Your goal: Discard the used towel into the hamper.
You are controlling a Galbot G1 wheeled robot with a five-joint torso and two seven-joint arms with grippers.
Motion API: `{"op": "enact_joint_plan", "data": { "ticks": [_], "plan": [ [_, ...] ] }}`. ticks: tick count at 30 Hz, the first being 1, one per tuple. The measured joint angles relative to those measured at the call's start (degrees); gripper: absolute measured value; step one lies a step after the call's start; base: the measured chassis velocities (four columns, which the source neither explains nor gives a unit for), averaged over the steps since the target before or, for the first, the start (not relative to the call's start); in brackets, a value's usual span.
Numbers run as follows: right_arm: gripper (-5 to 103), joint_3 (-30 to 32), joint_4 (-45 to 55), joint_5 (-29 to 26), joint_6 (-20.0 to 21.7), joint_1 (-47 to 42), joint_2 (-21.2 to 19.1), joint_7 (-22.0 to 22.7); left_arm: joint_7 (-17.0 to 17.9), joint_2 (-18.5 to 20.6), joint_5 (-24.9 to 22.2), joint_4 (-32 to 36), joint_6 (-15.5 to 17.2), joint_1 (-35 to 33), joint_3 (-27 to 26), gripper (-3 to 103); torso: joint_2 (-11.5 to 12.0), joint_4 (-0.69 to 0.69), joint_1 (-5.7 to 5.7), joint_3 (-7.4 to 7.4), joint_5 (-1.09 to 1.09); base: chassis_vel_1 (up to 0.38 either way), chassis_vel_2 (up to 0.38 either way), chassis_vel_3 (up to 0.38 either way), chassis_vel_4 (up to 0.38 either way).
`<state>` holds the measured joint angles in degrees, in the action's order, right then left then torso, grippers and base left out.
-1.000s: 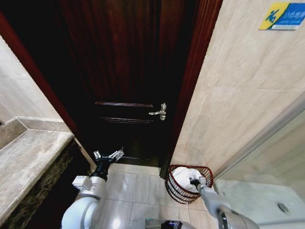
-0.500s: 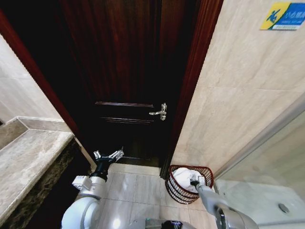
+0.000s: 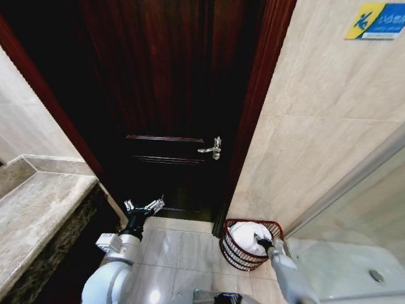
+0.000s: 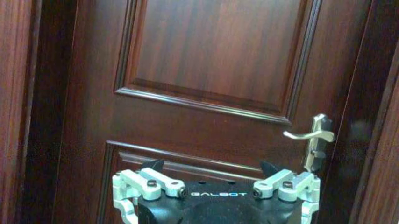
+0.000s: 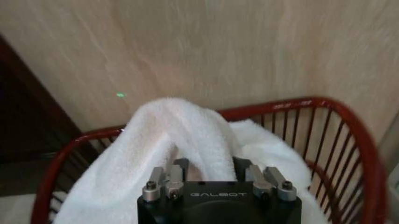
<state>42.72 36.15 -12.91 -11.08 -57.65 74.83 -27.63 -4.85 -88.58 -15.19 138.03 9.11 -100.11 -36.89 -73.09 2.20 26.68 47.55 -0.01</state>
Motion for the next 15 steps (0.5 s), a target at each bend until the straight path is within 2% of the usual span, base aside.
{"op": "enact_joint_plan", "data": {
  "ticks": [3,5,6,8,9,11,12,14,15],
  "plan": [
    [57,0.22,4.09,-1.59,-0.52,-2.99,-1.22,-1.91,0.00,0.00,0.00,0.00,0.00,0.00,0.00,100,0.00,0.01,0.00,0.00,0.02,0.000,0.000,0.000,0.000],
    [68,0.53,9.86,-3.29,-0.60,-6.81,-2.15,-3.81,0.00,0.00,0.00,0.00,0.00,0.00,0.00,100,0.00,0.00,0.00,0.00,-0.02,0.000,0.000,0.000,0.000],
    [68,0.53,9.86,-3.29,-0.60,-6.81,-2.15,-3.81,0.00,0.00,0.00,0.00,0.00,0.00,0.00,100,0.00,0.00,0.00,0.00,-0.02,0.000,0.000,0.000,0.000],
    [79,1.15,14.26,-4.40,-1.82,-9.07,-2.20,-6.62,0.00,0.00,0.00,0.00,0.00,0.00,0.01,100,0.00,-0.01,0.00,0.00,0.03,0.000,0.000,0.000,0.000],
    [79,1.20,14.94,-5.00,-2.51,-9.22,-2.12,-7.16,0.00,0.00,0.00,0.00,0.00,0.00,0.00,100,0.00,-0.01,0.00,0.00,0.01,0.000,0.000,0.000,0.000],
    [89,0.81,15.87,-6.85,-4.45,-8.03,-1.35,-7.95,0.00,-0.01,0.00,0.00,0.00,0.00,0.00,100,0.00,-0.01,0.00,0.00,-0.03,0.000,0.000,0.000,0.000],
    [89,0.81,15.87,-6.85,-4.45,-8.03,-1.35,-7.95,0.00,-0.01,0.00,0.00,0.00,0.00,0.00,100,0.00,-0.01,0.00,0.00,-0.03,0.000,0.000,0.000,0.000],
    [98,0.02,13.87,-5.14,-5.14,-4.78,0.61,-7.99,0.00,0.00,0.00,0.00,0.00,0.00,0.01,100,0.00,0.03,0.00,0.00,0.00,0.000,0.000,0.000,0.000],
    [98,0.02,13.87,-5.14,-5.14,-4.78,0.61,-7.99,0.00,0.00,0.00,0.00,0.00,0.00,0.01,100,0.00,0.03,0.00,0.00,0.00,0.000,0.000,0.000,0.000]
  ]
}}
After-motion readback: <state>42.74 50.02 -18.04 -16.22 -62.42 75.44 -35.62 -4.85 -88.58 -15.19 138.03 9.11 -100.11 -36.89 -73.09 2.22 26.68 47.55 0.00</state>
